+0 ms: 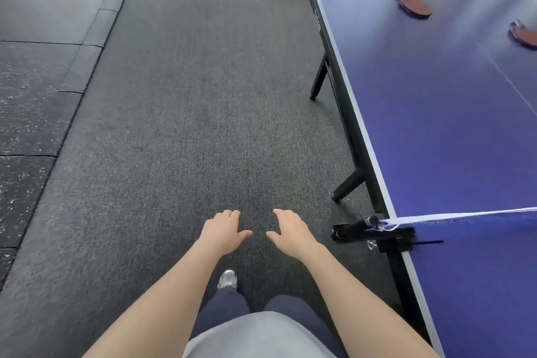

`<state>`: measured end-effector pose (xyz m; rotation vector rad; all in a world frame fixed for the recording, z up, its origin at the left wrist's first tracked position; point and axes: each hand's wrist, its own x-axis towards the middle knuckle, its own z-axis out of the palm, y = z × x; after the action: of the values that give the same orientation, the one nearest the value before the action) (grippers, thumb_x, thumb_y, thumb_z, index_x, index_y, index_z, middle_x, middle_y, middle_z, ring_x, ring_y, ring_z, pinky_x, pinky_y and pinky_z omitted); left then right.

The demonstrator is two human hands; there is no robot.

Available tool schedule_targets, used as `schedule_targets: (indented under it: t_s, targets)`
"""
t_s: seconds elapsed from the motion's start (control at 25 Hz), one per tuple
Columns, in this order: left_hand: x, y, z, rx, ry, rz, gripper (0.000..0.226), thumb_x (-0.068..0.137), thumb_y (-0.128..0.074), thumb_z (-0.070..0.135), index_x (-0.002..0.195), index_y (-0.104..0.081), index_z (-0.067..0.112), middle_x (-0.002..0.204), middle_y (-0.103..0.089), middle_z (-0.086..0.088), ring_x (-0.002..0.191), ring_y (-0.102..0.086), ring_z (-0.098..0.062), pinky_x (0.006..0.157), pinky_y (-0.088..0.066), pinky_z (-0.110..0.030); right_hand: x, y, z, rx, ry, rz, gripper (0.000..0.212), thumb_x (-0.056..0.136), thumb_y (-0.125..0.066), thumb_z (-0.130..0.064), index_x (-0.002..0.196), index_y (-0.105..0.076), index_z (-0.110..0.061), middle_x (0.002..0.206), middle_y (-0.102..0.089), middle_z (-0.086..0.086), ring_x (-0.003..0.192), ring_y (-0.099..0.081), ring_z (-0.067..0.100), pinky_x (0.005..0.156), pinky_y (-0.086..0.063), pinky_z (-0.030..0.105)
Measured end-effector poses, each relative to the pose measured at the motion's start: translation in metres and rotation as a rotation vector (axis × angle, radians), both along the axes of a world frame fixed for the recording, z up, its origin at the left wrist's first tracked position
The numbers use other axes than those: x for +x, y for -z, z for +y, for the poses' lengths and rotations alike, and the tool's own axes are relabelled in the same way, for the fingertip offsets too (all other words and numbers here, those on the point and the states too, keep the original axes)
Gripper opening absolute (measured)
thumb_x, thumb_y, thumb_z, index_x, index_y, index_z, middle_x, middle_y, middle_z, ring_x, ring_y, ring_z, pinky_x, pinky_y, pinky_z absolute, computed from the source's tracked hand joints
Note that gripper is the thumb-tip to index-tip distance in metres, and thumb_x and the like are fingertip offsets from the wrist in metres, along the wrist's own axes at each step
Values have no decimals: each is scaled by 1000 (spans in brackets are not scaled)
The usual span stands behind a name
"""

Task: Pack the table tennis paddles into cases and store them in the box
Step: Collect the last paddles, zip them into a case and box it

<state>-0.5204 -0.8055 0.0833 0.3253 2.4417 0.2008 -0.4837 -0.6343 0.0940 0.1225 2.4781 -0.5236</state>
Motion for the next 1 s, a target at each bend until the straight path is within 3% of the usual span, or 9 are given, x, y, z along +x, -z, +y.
schedule_targets:
  t_s: [0.4,1.0]
  targets:
    - [-175,-2,-6,-32,97,15,70,94,-43,55,147,-29,12,147,-39,-8,133,-40,-27,104,-38,-40,-169,-6,14,-21,94,26,64,97,-48,-35,149,-21,-10,152,-28,10,142,-24,26,113,-25,42]
    - [-485,-17,103,-70,166,32,66,95,-43,53,146,-31,13,147,-39,-7,133,-40,-27,106,-36,-41,-453,0,139,31,132,-21,64,97,-47,-37,149,-21,-10,152,-29,11,141,-25,27,113,-26,41]
